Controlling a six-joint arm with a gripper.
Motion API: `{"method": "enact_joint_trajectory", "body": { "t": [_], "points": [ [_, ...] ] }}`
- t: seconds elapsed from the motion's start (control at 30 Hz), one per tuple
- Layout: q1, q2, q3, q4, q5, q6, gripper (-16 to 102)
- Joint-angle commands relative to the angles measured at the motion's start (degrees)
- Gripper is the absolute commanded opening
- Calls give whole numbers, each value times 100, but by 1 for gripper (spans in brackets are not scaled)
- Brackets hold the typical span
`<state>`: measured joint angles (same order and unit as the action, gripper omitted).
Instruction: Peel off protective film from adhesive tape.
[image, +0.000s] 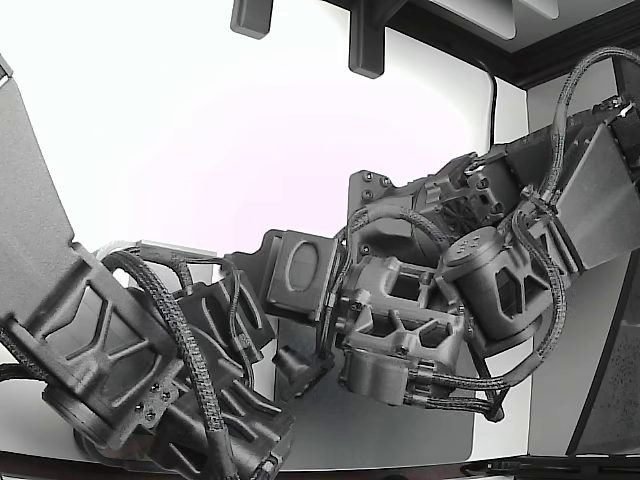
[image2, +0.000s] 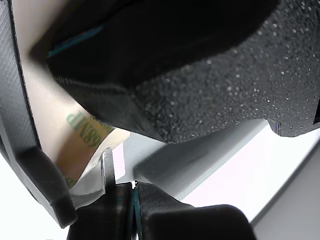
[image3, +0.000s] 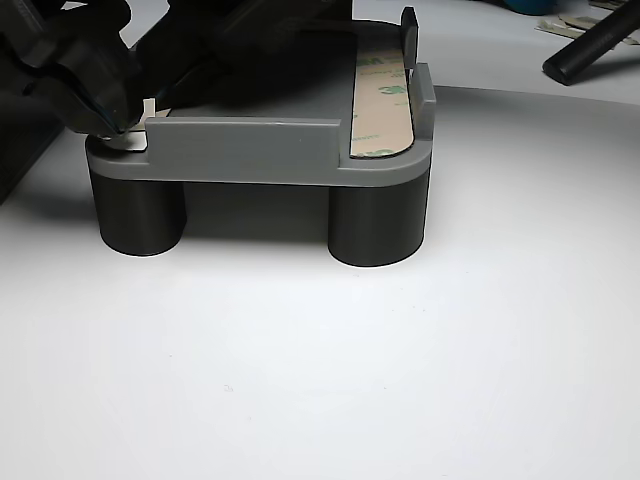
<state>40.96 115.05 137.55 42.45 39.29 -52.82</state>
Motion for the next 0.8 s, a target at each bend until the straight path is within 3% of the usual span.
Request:
{"method": "enact_joint_trajectory", "body": {
  "t": [0.0,0.77],
  "points": [
    [-35,70,-185,18,26,9,-12],
    [-35,97,141,-281,88,-53,-12]
  ]
}}
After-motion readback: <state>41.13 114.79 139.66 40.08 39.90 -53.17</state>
